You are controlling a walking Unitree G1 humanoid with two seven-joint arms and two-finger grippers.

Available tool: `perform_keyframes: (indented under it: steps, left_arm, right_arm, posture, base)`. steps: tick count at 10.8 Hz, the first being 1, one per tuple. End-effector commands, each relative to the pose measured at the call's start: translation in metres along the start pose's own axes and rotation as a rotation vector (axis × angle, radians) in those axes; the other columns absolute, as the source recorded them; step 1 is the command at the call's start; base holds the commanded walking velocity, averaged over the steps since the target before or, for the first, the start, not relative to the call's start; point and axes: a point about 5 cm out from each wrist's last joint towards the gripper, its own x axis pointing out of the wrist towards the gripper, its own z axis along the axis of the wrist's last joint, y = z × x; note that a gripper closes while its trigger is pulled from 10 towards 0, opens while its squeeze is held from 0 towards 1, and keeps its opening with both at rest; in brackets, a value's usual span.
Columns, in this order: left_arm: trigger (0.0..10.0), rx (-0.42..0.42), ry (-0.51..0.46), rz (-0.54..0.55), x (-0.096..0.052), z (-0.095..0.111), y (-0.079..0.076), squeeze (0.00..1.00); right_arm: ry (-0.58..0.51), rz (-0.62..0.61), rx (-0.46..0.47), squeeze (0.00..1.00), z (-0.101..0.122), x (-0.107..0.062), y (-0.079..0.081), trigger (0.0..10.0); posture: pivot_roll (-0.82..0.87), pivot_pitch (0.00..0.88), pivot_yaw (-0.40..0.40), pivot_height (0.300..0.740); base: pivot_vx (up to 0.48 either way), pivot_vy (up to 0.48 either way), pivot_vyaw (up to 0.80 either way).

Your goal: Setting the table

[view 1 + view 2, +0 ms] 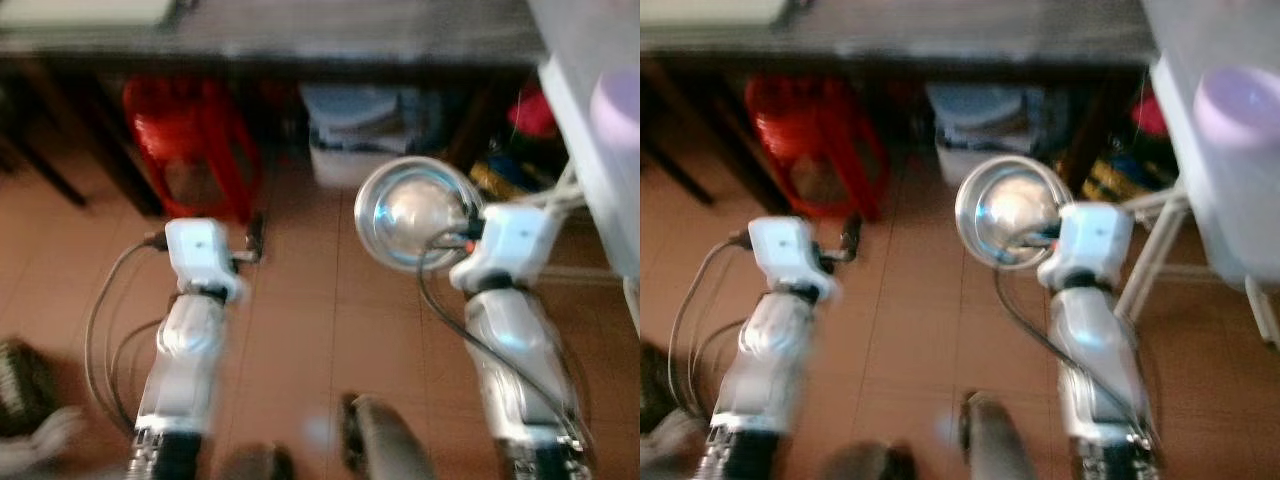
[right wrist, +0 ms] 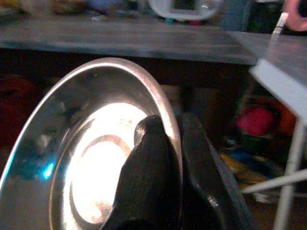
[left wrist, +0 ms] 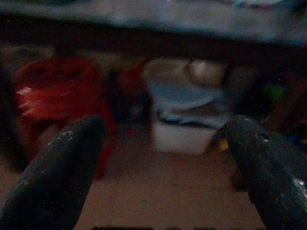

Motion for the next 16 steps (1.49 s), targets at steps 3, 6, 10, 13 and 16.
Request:
perform_keyframes:
  steps: [3, 6, 10, 13, 16]
  left_arm:
    - [10.0, -0.01, -0.008, -0.012, -0.001, 0.0, 0.005, 0.0]
    - [10.0, -0.03, -0.006, -0.021, 0.006, -0.002, 0.004, 0.0]
    - [10.0, -0.066, -0.007, -0.128, 0.011, -0.004, -0.016, 0.0]
    - [10.0, -0.069, -0.02, -0.155, 0.016, 0.0, -0.019, 0.0]
    - [10.0, -0.076, -0.023, -0.176, 0.017, 0.001, -0.021, 0.0]
  right_arm:
    - [-0.1, 0.029, -0.016, 0.0, 0.008, 0.008, 0.009, 10.0]
    - [-0.1, 0.031, -0.001, 0.0, 0.0, 0.008, 0.014, 10.0]
    - [-0.128, 0.017, 0.024, 0.0, 0.007, 0.022, 0.013, 10.0]
    - [-0.141, 0.014, 0.041, 0.0, 0.011, 0.031, 0.014, 10.0]
    - [-0.136, 0.032, 0.07, 0.0, 0.009, 0.032, 0.022, 10.0]
  posture:
    - [-0.07, 0.047, 0.051, 0.74]
    - [-0.09, 0.013, 0.065, 0.74]
    - [-0.1, 0.034, 0.062, 0.74]
    - [-0.09, 0.052, 0.062, 0.74]
    - [-0.08, 0.053, 0.066, 0.74]
  base:
    - [0.48, 0.0, 0.0]
    - [0.48, 0.0, 0.0]
    - [0.48, 0.0, 0.0]
    - [0.48, 0.0, 0.0]
    - [0.48, 0.0, 0.0]
